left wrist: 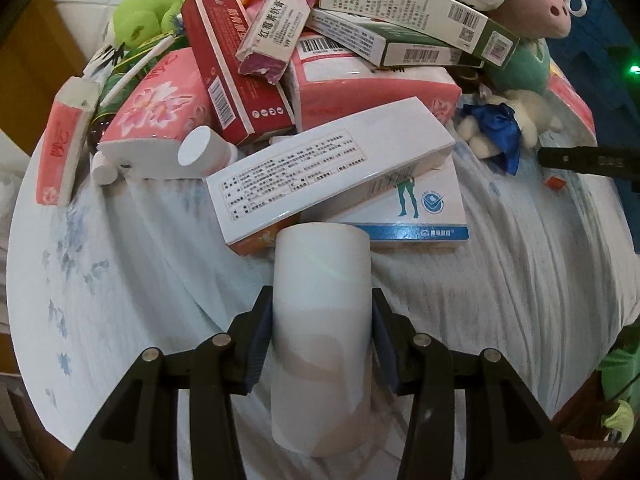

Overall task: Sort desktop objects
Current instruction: 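Grasp a small white medicine box with the right gripper while the left holds the roll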

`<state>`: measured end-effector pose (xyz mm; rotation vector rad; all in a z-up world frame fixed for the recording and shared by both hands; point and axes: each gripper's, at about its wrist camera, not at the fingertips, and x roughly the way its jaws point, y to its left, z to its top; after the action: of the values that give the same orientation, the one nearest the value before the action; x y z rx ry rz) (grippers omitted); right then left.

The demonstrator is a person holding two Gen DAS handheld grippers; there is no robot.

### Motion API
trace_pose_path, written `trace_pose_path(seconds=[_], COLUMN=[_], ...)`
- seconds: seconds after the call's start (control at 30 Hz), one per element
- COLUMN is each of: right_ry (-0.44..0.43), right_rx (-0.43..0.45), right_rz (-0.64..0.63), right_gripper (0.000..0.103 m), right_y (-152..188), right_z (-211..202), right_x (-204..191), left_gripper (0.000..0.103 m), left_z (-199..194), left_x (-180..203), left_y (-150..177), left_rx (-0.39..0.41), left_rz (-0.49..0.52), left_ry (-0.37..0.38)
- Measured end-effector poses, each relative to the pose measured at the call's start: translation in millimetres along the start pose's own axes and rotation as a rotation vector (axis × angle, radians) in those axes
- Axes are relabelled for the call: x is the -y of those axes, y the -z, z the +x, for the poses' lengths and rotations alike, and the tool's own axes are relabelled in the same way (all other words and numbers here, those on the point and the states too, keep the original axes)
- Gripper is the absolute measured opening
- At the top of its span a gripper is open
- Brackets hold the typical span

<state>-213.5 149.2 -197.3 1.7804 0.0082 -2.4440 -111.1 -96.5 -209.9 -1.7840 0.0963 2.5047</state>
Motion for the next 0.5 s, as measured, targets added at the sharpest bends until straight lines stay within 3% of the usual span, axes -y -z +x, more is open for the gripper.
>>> trace_pose_path(seconds=[0.03, 0.1, 0.33, 0.47, 0.5], right_ry=[-0.002, 0.002, -0.016, -0.037, -0.041], right_rx=[-0.012, -0.008, 0.0, 0.026, 0.037], right_rz=[-0.004, -0.023, -0.079, -0.091, -0.096], right_gripper=[0.04, 0.031, 0.029, 0.027, 0.027], right_y=[-1.5, -1.4, 17.9, 37.6, 42.2], right_z=[6.0, 9.6, -10.8, -36.4, -43.8], right_x=[0.1, -0.5, -1.5, 0.7, 0.9], left_gripper=[0.045, 0.045, 0.045, 0.045, 0.045], left_z=[-0.9, -3.9, -32.7, -44.9, -49.9], left_x=[0.7, 2.1, 14.8, 35.4, 41.8], left_y=[1.1, 2.7, 1.0, -27.5, -18.3], left_rx=[-0.002, -0.001, 0.05, 0.095, 0.115], left_rz=[-0.006, -0.011, 0.011, 0.051, 0.066], left_ry=[-0.003, -0.005, 0.029, 0.047, 0.042])
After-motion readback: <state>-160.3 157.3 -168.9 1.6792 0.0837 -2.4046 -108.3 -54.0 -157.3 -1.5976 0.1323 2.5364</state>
